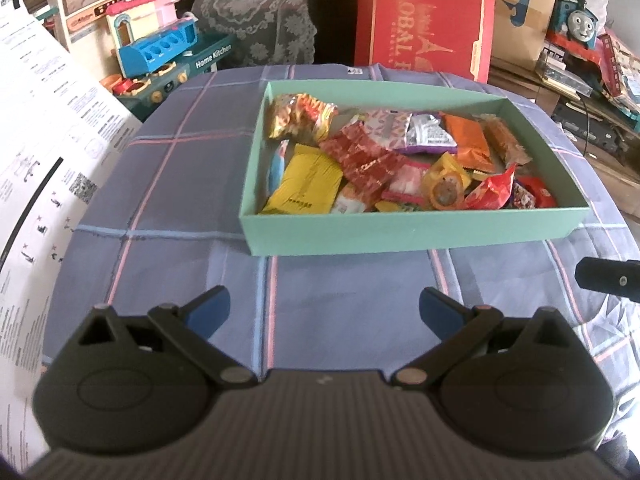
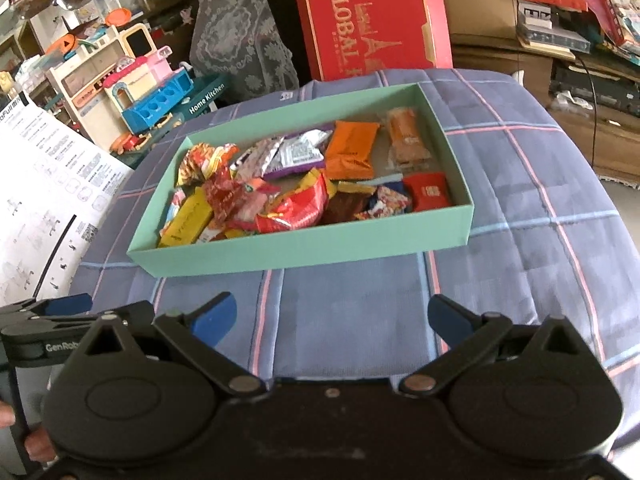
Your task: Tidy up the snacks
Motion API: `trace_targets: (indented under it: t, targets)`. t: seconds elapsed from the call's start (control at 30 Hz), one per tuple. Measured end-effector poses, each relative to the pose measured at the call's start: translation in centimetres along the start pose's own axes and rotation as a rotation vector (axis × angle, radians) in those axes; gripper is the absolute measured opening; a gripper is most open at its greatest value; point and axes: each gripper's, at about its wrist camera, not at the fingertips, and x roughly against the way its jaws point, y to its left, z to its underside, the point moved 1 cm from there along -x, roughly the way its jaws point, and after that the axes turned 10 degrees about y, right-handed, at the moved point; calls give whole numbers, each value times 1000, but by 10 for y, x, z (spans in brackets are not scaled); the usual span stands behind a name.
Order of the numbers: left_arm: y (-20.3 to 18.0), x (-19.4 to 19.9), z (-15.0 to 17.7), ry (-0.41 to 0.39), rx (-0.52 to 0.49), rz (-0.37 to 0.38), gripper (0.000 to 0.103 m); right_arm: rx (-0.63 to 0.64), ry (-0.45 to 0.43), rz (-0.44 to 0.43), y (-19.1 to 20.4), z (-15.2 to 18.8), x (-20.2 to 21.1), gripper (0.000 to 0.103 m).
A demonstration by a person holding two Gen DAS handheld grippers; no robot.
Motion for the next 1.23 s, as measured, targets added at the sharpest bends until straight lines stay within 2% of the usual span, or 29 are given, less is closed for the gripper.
trace_targets:
  t: [0.83, 1.23]
  targets:
    - [13, -4, 2, 19, 27, 8, 103, 34, 61, 28, 9, -5, -14, 103]
    - [10, -8, 4, 31, 3, 5, 103, 35, 80, 36, 11, -6, -18, 103]
